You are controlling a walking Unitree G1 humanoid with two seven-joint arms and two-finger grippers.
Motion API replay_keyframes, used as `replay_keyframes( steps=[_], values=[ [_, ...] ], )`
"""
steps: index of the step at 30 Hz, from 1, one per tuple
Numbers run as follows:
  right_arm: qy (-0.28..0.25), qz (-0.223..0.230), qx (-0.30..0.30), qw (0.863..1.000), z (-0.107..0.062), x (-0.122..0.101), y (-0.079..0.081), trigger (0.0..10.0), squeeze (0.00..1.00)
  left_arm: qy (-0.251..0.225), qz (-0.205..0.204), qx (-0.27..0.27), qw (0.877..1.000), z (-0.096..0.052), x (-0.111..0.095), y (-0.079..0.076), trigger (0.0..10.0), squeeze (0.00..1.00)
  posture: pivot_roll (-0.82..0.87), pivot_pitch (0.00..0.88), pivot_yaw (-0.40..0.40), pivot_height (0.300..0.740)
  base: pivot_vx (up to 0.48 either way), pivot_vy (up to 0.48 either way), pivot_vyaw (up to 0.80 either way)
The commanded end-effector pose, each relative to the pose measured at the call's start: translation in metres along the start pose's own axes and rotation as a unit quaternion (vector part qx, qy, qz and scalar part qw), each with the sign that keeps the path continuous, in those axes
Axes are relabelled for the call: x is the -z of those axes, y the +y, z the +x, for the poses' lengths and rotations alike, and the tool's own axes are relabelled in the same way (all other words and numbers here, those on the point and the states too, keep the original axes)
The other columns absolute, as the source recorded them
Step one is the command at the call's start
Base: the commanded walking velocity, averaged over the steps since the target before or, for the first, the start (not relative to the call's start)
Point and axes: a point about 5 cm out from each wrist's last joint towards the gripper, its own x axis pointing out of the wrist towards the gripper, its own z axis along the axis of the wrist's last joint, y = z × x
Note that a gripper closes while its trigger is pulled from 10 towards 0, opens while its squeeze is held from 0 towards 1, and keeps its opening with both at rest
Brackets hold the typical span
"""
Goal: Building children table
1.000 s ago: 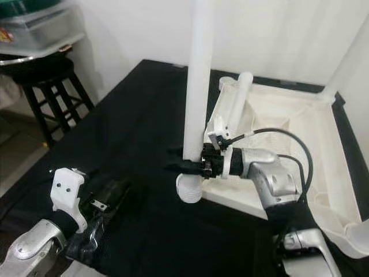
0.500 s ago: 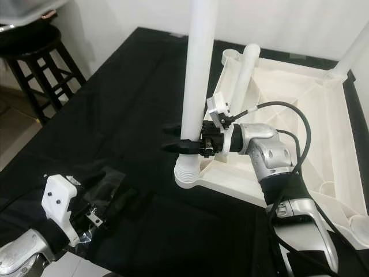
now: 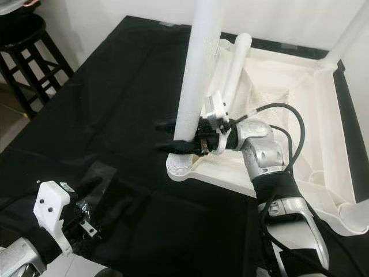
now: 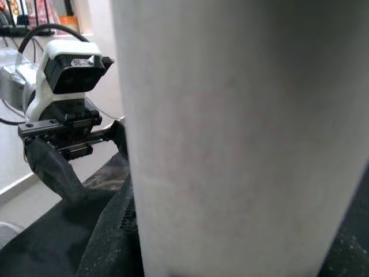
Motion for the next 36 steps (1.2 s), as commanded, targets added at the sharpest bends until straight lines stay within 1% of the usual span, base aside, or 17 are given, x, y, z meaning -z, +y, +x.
replay_keyframes(
  steps=[1, 6, 10, 17, 20, 21, 25, 26, 28, 29, 30, 31, 32, 33, 34, 35, 36],
  values=[
    [0.072, 0.054, 0.002, 0.996, -0.007, 0.038, 0.014, 10.0, 0.00, 0.012, -0.001, 0.005, 1.000, -0.005, 0.000, 0.000, 10.0, 0.00, 0.10, 0.352, 0.012, 0.740, 0.000, 0.000, 0.00],
    [0.071, 0.041, 0.011, 0.997, -0.007, 0.041, 0.015, 10.0, 0.00, 0.017, -0.004, 0.006, 1.000, -0.008, -0.001, 0.000, 10.0, 0.00, 0.11, 0.360, 0.019, 0.740, 0.000, 0.000, 0.00],
    [0.065, 0.050, -0.006, 0.997, -0.003, 0.047, 0.022, 10.0, 0.00, 0.021, -0.004, 0.007, 1.000, -0.010, -0.001, 0.000, 10.0, 0.00, 0.12, 0.363, 0.023, 0.740, 0.000, 0.000, 0.00],
    [0.066, 0.054, -0.012, 0.996, -0.001, 0.047, 0.022, 10.0, 0.00, 0.024, -0.005, 0.007, 1.000, -0.010, -0.001, 0.001, 10.0, 0.00, 0.11, 0.361, 0.025, 0.740, 0.000, 0.000, 0.00],
    [0.068, 0.057, 0.000, 0.996, 0.003, 0.047, 0.020, 10.0, 0.00, 0.025, -0.006, 0.007, 1.000, -0.009, -0.001, 0.001, 10.0, 0.00, 0.10, 0.354, 0.020, 0.740, 0.000, 0.000, 0.00],
    [0.079, 0.058, 0.022, 0.995, 0.005, 0.048, 0.019, 10.0, 0.00, 0.025, -0.007, 0.007, 1.000, -0.008, 0.000, 0.001, 10.0, 0.00, 0.09, 0.347, 0.011, 0.740, 0.000, 0.000, 0.00],
    [0.085, 0.059, 0.043, 0.994, 0.007, 0.049, 0.020, 10.0, 0.00, 0.025, -0.008, 0.006, 1.000, -0.006, 0.001, 0.000, 10.0, 0.00, 0.09, 0.345, 0.006, 0.740, 0.000, 0.000, 0.00],
    [0.104, 0.073, 0.120, 0.985, 0.014, 0.054, 0.026, 10.0, 0.00, 0.022, -0.012, 0.005, 1.000, -0.005, 0.001, -0.001, 10.0, 0.00, 0.06, 0.339, -0.017, 0.740, 0.000, 0.000, 0.00],
    [0.104, 0.073, 0.120, 0.985, 0.014, 0.054, 0.026, 10.0, 0.00, 0.022, -0.012, 0.005, 1.000, -0.005, 0.001, -0.001, 10.0, 0.00, 0.06, 0.339, -0.017, 0.740, 0.000, 0.000, 0.00],
    [0.129, 0.077, 0.215, 0.965, 0.018, 0.059, 0.033, 10.0, 0.00, 0.020, -0.015, 0.005, 1.000, -0.003, 0.002, -0.002, 10.0, 0.00, 0.04, 0.335, -0.032, 0.740, 0.000, 0.000, 0.00],
    [0.129, 0.077, 0.215, 0.965, 0.018, 0.059, 0.033, 10.0, 0.00, 0.020, -0.015, 0.005, 1.000, -0.003, 0.002, -0.002, 10.0, 0.00, 0.04, 0.335, -0.032, 0.740, 0.000, 0.000, 0.00],
    [0.119, 0.106, 0.330, 0.931, 0.042, 0.063, 0.065, 10.0, 0.00, 0.015, -0.018, 0.003, 1.000, -0.002, 0.002, -0.003, 10.0, 0.00, 0.03, 0.327, -0.041, 0.740, 0.000, 0.000, 0.00],
    [0.111, 0.129, 0.422, 0.891, 0.049, 0.058, 0.087, 10.0, 0.00, 0.012, -0.021, 0.002, 1.000, -0.001, 0.002, -0.004, 10.0, 0.00, 0.03, 0.327, -0.041, 0.740, 0.000, 0.000, 0.00],
    [0.093, 0.160, 0.483, 0.856, 0.063, 0.054, 0.108, 10.0, 0.00, 0.010, -0.022, 0.001, 1.000, 0.001, 0.002, -0.004, 10.0, 0.00, 0.02, 0.321, -0.022, 0.740, 0.000, 0.000, 0.00],
    [0.093, 0.160, 0.483, 0.856, 0.063, 0.054, 0.108, 10.0, 0.00, 0.010, -0.022, 0.001, 1.000, 0.001, 0.002, -0.004, 10.0, 0.00, 0.02, 0.321, -0.022, 0.740, 0.000, 0.000, 0.00],
    [0.079, 0.171, 0.515, 0.836, 0.075, 0.051, 0.120, 10.0, 0.00, 0.007, -0.023, 0.002, 1.000, 0.003, 0.002, -0.004, 10.0, 0.00, 0.02, 0.313, -0.008, 0.740, 0.000, 0.000, 0.00],
    [0.076, 0.169, 0.525, 0.831, 0.082, 0.054, 0.122, 10.0, 0.00, 0.005, -0.024, 0.005, 1.000, 0.005, 0.002, -0.004, 10.0, 0.00, 0.01, 0.303, 0.001, 0.740, 0.000, 0.000, 0.00]
  ],
)
